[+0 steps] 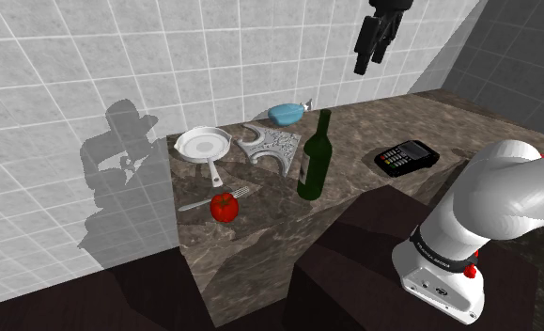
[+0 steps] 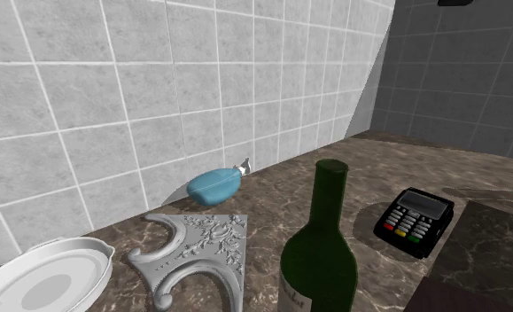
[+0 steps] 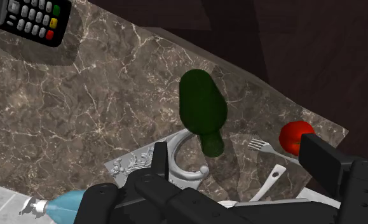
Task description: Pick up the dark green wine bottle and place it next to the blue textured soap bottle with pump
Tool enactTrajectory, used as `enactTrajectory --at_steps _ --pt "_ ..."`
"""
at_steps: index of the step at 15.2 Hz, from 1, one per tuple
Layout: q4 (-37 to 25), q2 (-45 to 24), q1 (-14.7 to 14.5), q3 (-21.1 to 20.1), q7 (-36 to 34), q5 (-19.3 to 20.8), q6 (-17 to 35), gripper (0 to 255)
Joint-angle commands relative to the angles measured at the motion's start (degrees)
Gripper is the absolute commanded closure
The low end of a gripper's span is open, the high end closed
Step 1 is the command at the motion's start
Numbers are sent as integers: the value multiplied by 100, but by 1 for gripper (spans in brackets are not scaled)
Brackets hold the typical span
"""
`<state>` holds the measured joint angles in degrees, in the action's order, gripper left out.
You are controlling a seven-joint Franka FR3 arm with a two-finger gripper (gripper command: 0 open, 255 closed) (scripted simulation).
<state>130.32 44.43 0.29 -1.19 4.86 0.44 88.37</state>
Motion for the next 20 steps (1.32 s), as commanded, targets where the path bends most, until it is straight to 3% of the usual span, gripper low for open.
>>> enactTrajectory --at_steps 1,11,20 --pt "0 0 0 0 0 0 0 0" --pt "1112 -923 73 -291 -531 -41 1996 0" --pt "1638 -1146 86 -313 -569 -33 2742 0"
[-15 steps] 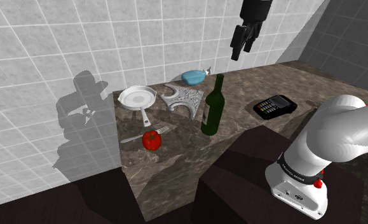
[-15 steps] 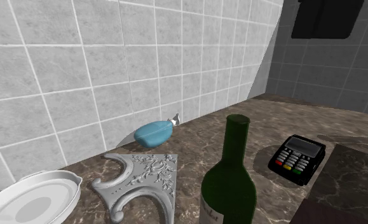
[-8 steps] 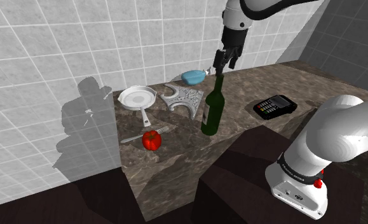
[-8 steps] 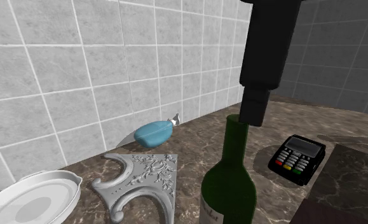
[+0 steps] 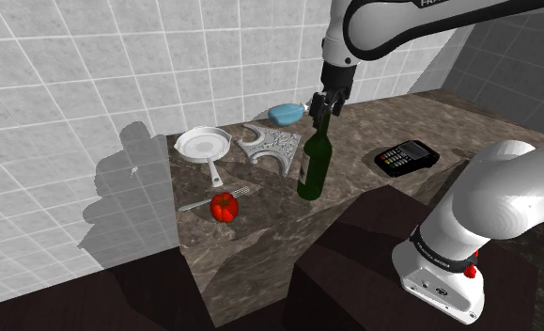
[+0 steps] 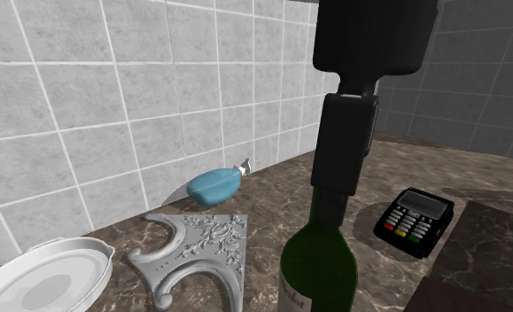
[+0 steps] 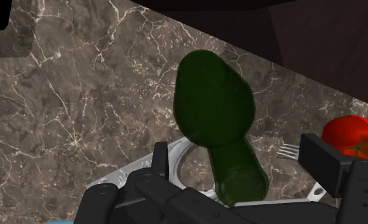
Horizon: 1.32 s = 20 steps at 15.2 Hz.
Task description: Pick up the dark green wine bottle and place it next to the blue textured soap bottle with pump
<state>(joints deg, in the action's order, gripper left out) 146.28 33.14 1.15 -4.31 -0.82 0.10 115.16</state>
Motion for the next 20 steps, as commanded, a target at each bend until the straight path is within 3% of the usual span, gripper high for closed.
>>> enactTrajectory --at_steps 1,7,8,17,20 --pt "41 -19 1 -1 -1 1 63 0" --pt "40 -19 1 -1 -1 1 63 0" --pt "40 -19 1 -1 -1 1 63 255" --pt "41 -19 1 -1 -1 1 64 255" --pt "-152 38 1 7 9 1 -187 255"
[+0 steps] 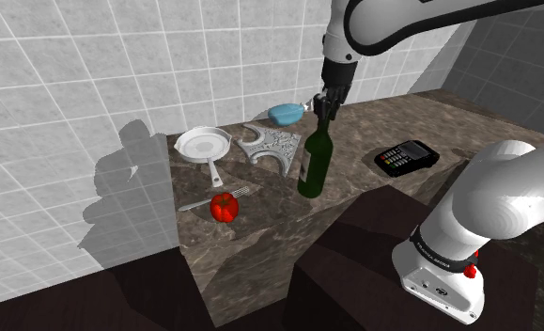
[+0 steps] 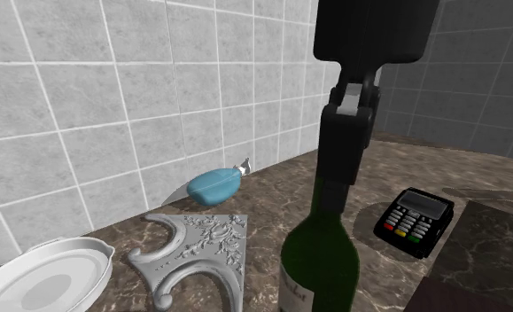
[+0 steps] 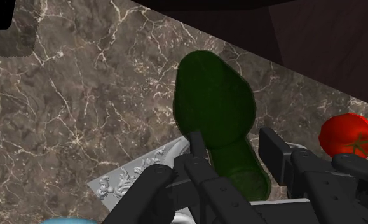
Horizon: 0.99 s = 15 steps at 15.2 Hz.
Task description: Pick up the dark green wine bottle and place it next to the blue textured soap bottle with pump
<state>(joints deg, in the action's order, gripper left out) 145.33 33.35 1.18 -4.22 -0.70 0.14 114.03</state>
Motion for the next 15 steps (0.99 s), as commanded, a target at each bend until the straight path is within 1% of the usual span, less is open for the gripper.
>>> enactTrajectory --at_steps 1,15 --pt "-123 33 -2 0 0 -2 -156 255" --pt "-1154 104 8 29 37 8 -1256 255"
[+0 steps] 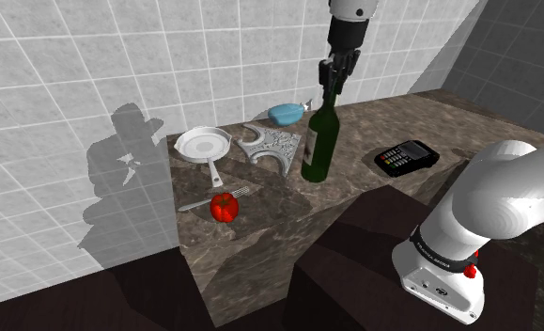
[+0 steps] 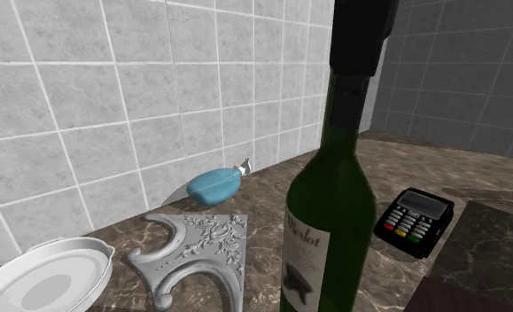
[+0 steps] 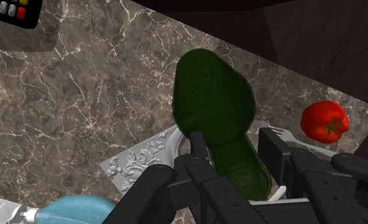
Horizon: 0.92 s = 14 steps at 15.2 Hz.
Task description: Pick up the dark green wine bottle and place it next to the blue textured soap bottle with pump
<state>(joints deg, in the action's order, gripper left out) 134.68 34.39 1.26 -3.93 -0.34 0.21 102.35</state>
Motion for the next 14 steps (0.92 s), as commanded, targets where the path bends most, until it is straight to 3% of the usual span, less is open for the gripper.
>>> enactTrajectory --at_steps 1,14 --pt "-169 -6 1 2 3 1 -163 255" --pt "-1309 -181 17 15 28 17 -1128 255"
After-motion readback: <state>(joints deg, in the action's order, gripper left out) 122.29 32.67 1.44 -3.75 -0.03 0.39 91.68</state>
